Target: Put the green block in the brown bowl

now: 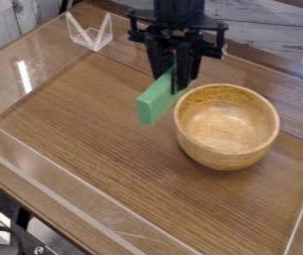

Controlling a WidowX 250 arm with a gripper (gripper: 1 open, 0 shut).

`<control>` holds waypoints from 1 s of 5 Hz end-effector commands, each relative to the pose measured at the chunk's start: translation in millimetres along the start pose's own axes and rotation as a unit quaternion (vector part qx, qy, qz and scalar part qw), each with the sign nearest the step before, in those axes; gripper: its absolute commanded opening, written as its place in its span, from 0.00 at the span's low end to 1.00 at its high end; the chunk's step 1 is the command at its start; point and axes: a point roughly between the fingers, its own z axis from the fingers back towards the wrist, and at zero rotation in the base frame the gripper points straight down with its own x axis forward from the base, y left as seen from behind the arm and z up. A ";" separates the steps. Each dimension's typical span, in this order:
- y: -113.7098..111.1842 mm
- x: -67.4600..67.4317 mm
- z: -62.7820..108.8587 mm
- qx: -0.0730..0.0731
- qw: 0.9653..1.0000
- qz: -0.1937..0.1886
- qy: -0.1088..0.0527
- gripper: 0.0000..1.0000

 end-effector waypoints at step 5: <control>-14.1 8.4 -8.9 0.001 0.993 -0.069 -0.092 0.00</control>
